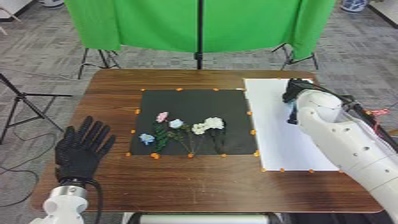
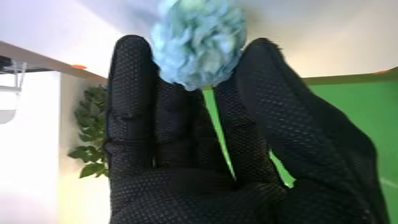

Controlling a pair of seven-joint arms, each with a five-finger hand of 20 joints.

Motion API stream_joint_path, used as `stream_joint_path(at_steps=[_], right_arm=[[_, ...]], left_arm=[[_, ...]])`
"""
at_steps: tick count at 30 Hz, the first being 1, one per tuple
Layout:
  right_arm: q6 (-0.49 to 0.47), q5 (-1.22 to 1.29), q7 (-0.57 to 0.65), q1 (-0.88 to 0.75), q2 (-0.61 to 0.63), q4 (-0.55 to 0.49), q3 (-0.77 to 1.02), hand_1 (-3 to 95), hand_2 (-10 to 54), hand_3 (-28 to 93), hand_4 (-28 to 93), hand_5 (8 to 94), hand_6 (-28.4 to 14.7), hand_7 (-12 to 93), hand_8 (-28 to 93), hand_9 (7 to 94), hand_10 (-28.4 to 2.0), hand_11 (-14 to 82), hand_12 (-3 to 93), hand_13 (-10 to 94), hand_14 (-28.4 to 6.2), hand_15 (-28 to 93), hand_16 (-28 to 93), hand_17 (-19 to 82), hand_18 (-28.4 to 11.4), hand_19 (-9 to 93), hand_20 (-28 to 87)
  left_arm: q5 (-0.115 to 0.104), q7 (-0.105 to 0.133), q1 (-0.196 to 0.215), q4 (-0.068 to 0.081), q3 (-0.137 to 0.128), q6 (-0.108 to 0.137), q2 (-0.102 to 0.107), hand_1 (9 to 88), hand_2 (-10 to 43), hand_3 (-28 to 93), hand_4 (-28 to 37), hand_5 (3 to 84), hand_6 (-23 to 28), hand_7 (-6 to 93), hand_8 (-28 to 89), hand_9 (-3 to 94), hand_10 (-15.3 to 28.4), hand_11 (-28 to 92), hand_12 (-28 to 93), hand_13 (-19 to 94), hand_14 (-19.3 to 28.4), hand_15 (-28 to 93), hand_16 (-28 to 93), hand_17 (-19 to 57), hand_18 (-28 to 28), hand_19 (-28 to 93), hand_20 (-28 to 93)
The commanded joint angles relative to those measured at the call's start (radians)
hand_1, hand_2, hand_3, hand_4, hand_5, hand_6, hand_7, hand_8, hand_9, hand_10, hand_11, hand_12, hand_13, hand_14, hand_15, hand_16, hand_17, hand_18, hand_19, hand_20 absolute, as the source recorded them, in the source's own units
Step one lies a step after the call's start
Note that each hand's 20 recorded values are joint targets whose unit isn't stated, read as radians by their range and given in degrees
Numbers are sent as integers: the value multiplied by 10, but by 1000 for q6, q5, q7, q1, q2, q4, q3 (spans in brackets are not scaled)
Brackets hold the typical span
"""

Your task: Arrange flowers

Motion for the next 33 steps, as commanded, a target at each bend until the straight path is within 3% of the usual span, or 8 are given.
stream_joint_path(at_steps=[1, 7, 11, 14, 17, 24, 30, 33], right_arm=[[-140, 147, 28, -140, 39, -96, 69, 376, 12, 763, -257, 576, 21, 173, -133, 340, -209, 104, 168, 279, -184, 462, 111, 346, -198, 567, 210], [-185, 86, -28, -217, 76, -185, 77, 411, 70, 742, -259, 590, 20, 161, -122, 325, -232, 90, 155, 287, -199, 414, 109, 396, -210, 519, 193], [-137, 59, -63, -248, 92, -208, 62, 503, 10, 743, -237, 681, -12, 159, -49, 326, -228, 101, 155, 277, -184, 473, 100, 457, -138, 470, 186], [-113, 8, -83, -265, 97, -210, 42, 562, -42, 744, -186, 760, -35, 138, -10, 345, -229, 116, 151, 297, -173, 487, 86, 432, -58, 770, -116], [-94, -14, -79, -278, 102, -209, 22, 607, -84, 715, -205, 797, -45, 132, 5, 392, -227, 155, 171, 325, -169, 550, 110, 418, -6, 898, -234], [26, -22, -78, -298, 117, -217, 17, 664, -81, 687, -256, 800, -70, 139, 36, 446, -215, 360, 277, 366, -116, 623, 342, 406, 32, 904, -201], [232, -39, -69, -310, 161, -267, -2, 694, -86, 686, -271, 807, -87, 129, 50, 534, -178, 256, 416, 438, -86, 592, 400, 445, 55, 910, -148], [257, -22, -53, -320, 171, -289, 13, 703, -94, 683, -270, 821, -83, 130, 57, 572, -169, 215, 440, 471, -78, 574, 409, 462, 63, 914, -152]], left_arm=[[2, -15, 15, 12, 1, -4, -3, 281, 138, 710, -283, 410, 44, 172, -117, 356, 126, 211, 97, 272, 125, 330, -51, -41, 124, 281, 129], [1, -12, 27, 5, -6, 7, -5, 277, 144, 712, -283, 411, 44, 172, -117, 355, 125, 210, 96, 272, 125, 331, -50, -41, 124, 280, 129], [0, -12, 22, 5, -5, 19, -7, 279, 145, 716, -283, 412, 45, 173, -117, 354, 125, 211, 97, 271, 125, 331, -50, -41, 124, 280, 130], [1, -15, 20, 6, -6, 21, -10, 282, 144, 719, -283, 413, 45, 173, -117, 353, 125, 211, 97, 270, 125, 331, -49, -41, 124, 280, 130], [-1, -16, 20, 6, -8, 25, -10, 286, 140, 720, -283, 413, 46, 172, -118, 353, 125, 211, 97, 270, 125, 333, -49, -41, 124, 280, 130], [-11, -7, 30, -3, -11, 46, -11, 294, 131, 721, -283, 414, 47, 174, -117, 353, 125, 213, 97, 270, 125, 336, -50, -41, 124, 282, 130], [-17, -6, 37, -7, -12, 58, -12, 298, 126, 723, -283, 416, 48, 177, -117, 355, 127, 220, 97, 271, 124, 339, -51, -41, 124, 284, 130], [-14, -10, 32, -4, -13, 57, -9, 300, 124, 723, -283, 416, 48, 178, -118, 356, 127, 222, 96, 272, 124, 339, -52, -42, 125, 285, 130]])
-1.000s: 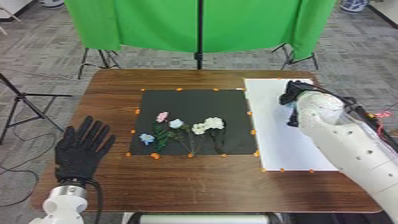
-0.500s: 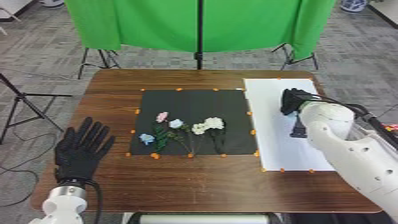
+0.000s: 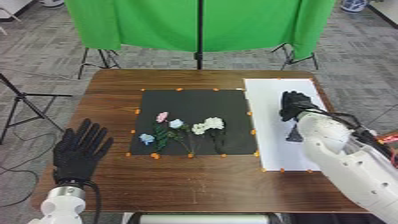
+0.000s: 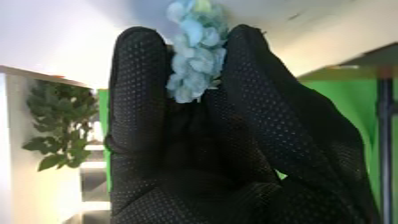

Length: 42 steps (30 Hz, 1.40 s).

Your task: Arrange flowers

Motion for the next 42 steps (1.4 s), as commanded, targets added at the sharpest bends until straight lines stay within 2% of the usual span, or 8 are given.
stream_joint_path(at_steps=[1, 8, 18, 25, 32, 35, 39, 42], right_arm=[[97, 19, 16, -81, 41, -36, -17, 704, -94, 680, -269, 823, -83, 129, 58, 575, -168, 211, 444, 473, -77, 570, 413, 463, 64, 915, -156], [165, 66, 14, -98, 68, -115, 31, 717, -95, 678, -278, 838, -81, 132, 72, 604, -163, 195, 451, 501, -73, 551, 427, 484, 78, 919, -172], [155, 292, 93, -41, 73, -224, 68, 718, -95, 693, -279, 844, -82, 133, 84, 616, -164, 190, 457, 511, -71, 543, 441, 492, 84, 922, -175], [94, 508, 175, -13, 75, -317, 104, 716, -95, 697, -276, 846, -81, 133, 90, 620, -166, 187, 461, 515, -73, 541, 445, 494, 85, 925, -179], [32, 468, 137, -38, 53, -403, 103, 714, -95, 698, -276, 844, -80, 130, 95, 620, -168, 183, 463, 514, -74, 541, 445, 493, 82, 928, -182], [13, 460, 134, -52, 21, -422, 95, 714, -95, 698, -277, 844, -81, 130, 96, 620, -168, 183, 464, 514, -75, 541, 445, 493, 81, 928, -182], [-21, 442, 131, -71, -27, -429, 79, 714, -95, 698, -276, 844, -79, 129, 97, 620, -169, 181, 464, 513, -77, 542, 445, 493, 81, 929, -182], [-40, 427, 117, -112, -42, -451, 92, 714, -95, 697, -275, 844, -80, 128, 98, 620, -170, 181, 464, 513, -78, 542, 444, 493, 80, 929, -182]], left_arm=[[-8, -3, 23, 1, 0, 16, -8, 300, 123, 723, -283, 416, 48, 179, -118, 356, 127, 222, 96, 272, 124, 340, -52, -42, 125, 285, 130], [-7, -5, 21, 1, -3, 17, 0, 302, 120, 725, -283, 417, 48, 180, -119, 357, 127, 224, 94, 273, 125, 341, -54, -42, 125, 286, 129], [-10, 6, 33, -5, -9, 19, 2, 302, 119, 724, -283, 417, 48, 180, -120, 357, 128, 226, 94, 274, 125, 342, -54, -42, 125, 287, 128], [-15, 17, 52, -15, -19, 25, 1, 301, 120, 724, -283, 418, 50, 178, -119, 357, 128, 225, 92, 274, 125, 343, -54, -42, 125, 287, 128], [-19, 19, 62, -19, -24, 32, -2, 301, 121, 724, -283, 418, 49, 178, -119, 357, 128, 224, 92, 274, 125, 343, -55, -42, 125, 287, 128], [-18, 16, 55, -17, -25, 30, 0, 301, 122, 723, -283, 418, 49, 178, -119, 357, 129, 224, 93, 273, 126, 342, -55, -42, 125, 287, 128], [-20, 21, 75, -26, -32, 33, -1, 300, 123, 724, -283, 418, 50, 178, -119, 357, 130, 224, 93, 273, 125, 342, -54, -42, 124, 287, 128], [-20, 20, 69, -24, -30, 33, -1, 300, 123, 725, -283, 418, 49, 178, -119, 357, 130, 224, 93, 273, 125, 342, -54, -42, 124, 286, 128]])
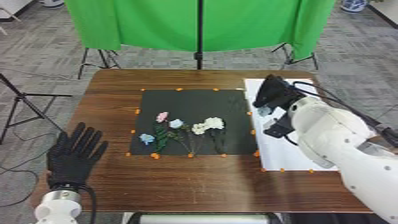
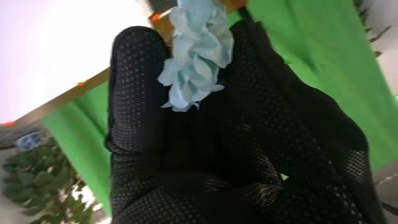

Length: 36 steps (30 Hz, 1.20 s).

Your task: Arrange flowers

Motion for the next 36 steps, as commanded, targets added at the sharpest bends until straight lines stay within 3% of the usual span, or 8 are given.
stream_joint_path(at_steps=[1, 5, 17, 20, 25, 32, 36], right_arm=[[-42, -28, -18, -77, -79, -38, -10, 714, -95, 697, -275, 844, -80, 129, 99, 620, -170, 181, 465, 513, -77, 542, 444, 493, 80, 929, -182], [-50, -28, -5, -87, -99, -39, -31, 713, -95, 697, -273, 843, -80, 128, 98, 620, -171, 180, 464, 512, -78, 543, 443, 492, 80, 929, -183], [-8, -142, -2, -51, -133, 30, -125, 714, -95, 693, -272, 839, -82, 125, 98, 617, -172, 179, 462, 508, -80, 544, 439, 488, 77, 929, -182], [16, -171, 12, -73, -126, 37, -126, 713, -95, 693, -270, 838, -82, 125, 97, 615, -171, 178, 461, 507, -79, 544, 437, 487, 77, 928, -182], [62, -262, 3, -75, -128, 72, -167, 712, -95, 693, -270, 838, -82, 127, 97, 614, -172, 179, 460, 505, -80, 547, 434, 485, 76, 927, -181], [32, -311, -13, -71, -153, 83, -187, 699, -87, 690, -260, 814, -85, 122, 94, 607, -176, 166, 439, 493, -84, 536, 404, 468, 62, 920, -184], [-26, -292, -29, -71, -145, 75, -183, 658, -94, 679, -253, 771, -84, 138, 84, 538, -199, 274, 297, 461, -93, 537, 334, 451, 55, 919, -219]], left_arm=[[-4, 0, 31, -4, -4, 8, -1, 300, 123, 724, -283, 418, 50, 178, -119, 357, 130, 224, 93, 273, 125, 341, -54, -42, 125, 287, 128], [-2, 1, 34, -7, -7, 8, 1, 299, 123, 725, -283, 419, 50, 179, -119, 357, 130, 224, 93, 274, 126, 342, -53, -42, 124, 286, 128], [-4, -16, 3, 8, 0, 7, 6, 298, 126, 723, -283, 420, 51, 177, -119, 357, 129, 226, 94, 274, 126, 343, -54, -43, 125, 286, 129], [-14, -11, 7, 8, -5, 9, 6, 297, 128, 723, -283, 420, 51, 177, -119, 357, 130, 228, 93, 273, 126, 343, -54, -43, 125, 287, 129], [-12, -9, 9, 9, -10, 6, 10, 294, 131, 722, -283, 420, 50, 178, -119, 358, 130, 229, 93, 274, 127, 345, -54, -43, 125, 289, 129], [-13, -4, 15, 6, -11, -4, 14, 291, 133, 723, -283, 421, 50, 181, -120, 360, 131, 232, 92, 276, 127, 352, -56, -44, 125, 292, 129], [-14, -6, 13, 7, -6, -4, 14, 291, 134, 723, -283, 422, 50, 182, -121, 360, 130, 234, 91, 276, 126, 356, -58, -44, 126, 294, 129]])
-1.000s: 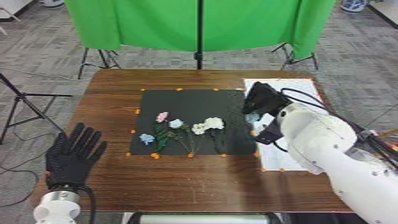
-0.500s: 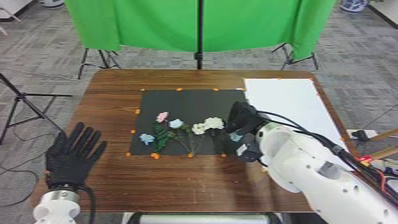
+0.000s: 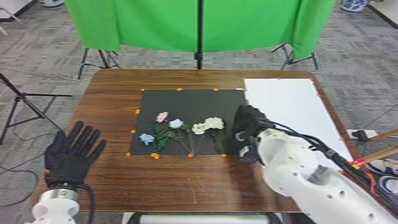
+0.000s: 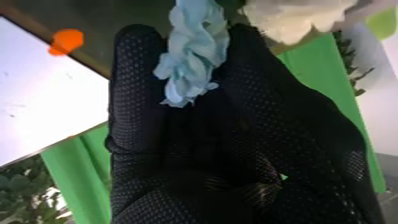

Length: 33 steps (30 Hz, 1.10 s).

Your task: Arrange flowers

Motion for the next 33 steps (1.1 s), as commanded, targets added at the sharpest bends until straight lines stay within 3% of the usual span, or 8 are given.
stream_joint_path(at_steps=[1, 5, 8, 18, 21, 24, 27, 33], right_arm=[[-72, -2, -34, -4, -2, -3, -2, 643, -95, 675, -254, 752, -80, 148, 80, 518, -208, 284, 252, 449, -103, 534, 308, 443, 43, 918, -215], [-81, -36, -30, -2, 4, -5, -5, 579, -95, 698, -263, 698, -67, 186, 44, 482, -211, 208, 196, 412, -167, 522, 162, 448, -127, 594, 159], [-80, -50, -33, 3, 14, -5, -9, 540, -95, 748, -273, 661, -58, 188, 6, 459, -214, 184, 180, 369, -187, 514, 128, 377, -179, 573, 164], [-78, -49, -32, -29, 38, -58, 33, 415, -95, 775, -245, 452, -93, 152, -103, 369, -249, 147, 176, 290, -223, 522, 101, 300, -221, 608, 118], [-28, -99, -51, -50, 57, -74, 44, 380, -95, 760, -239, 389, -104, 126, -89, 324, -259, 125, 179, 244, -236, 485, 89, 271, -234, 588, 100], [47, -126, -49, -71, 67, -69, 66, 341, -95, 756, -232, 330, -106, 112, -83, 270, -267, 87, 172, 163, -248, 405, 63, 195, -243, 536, 69], [126, -102, -42, -94, 65, -63, 125, 308, -95, 751, -226, 300, -106, 103, -80, 250, -270, 72, 170, 134, -250, 382, 57, 164, -240, 525, 57], [198, 111, -287, -170, 57, -25, 354, 201, 16, 744, -217, 258, -104, 85, -63, 235, -258, 44, 180, 120, -236, 329, 71, 123, -232, 461, 47]], left_arm=[[-7, -2, 15, 8, 4, -3, 6, 291, 134, 723, -283, 422, 50, 183, -121, 360, 131, 234, 91, 276, 126, 356, -58, -44, 126, 294, 129], [-7, -3, 16, 10, 3, 4, 6, 291, 135, 724, -283, 422, 51, 184, -122, 361, 131, 237, 90, 276, 127, 359, -60, -44, 126, 295, 128], [-10, -2, 10, 13, 7, 4, 6, 290, 135, 724, -283, 422, 50, 186, -123, 361, 131, 239, 90, 276, 127, 360, -61, -44, 126, 296, 127], [-5, 0, 11, 10, 4, 0, 7, 288, 137, 726, -283, 422, 51, 188, -125, 360, 132, 243, 90, 276, 126, 364, -64, -44, 125, 297, 126], [0, -2, 19, 10, 0, -14, 8, 288, 137, 726, -283, 421, 51, 187, -125, 360, 132, 244, 89, 276, 126, 363, -65, -45, 126, 298, 126], [-23, 0, 20, 13, 1, -16, 1, 285, 134, 728, -283, 420, 52, 186, -124, 359, 132, 244, 89, 274, 128, 364, -65, -43, 126, 295, 124], [-12, -4, 20, 13, 0, -24, 0, 281, 130, 728, -283, 419, 52, 186, -124, 359, 133, 243, 89, 274, 128, 362, -65, -42, 126, 293, 123], [-6, 3, 24, 10, -8, -24, -6, 281, 129, 727, -283, 418, 52, 183, -122, 357, 132, 239, 90, 273, 128, 355, -63, -41, 126, 288, 121]])
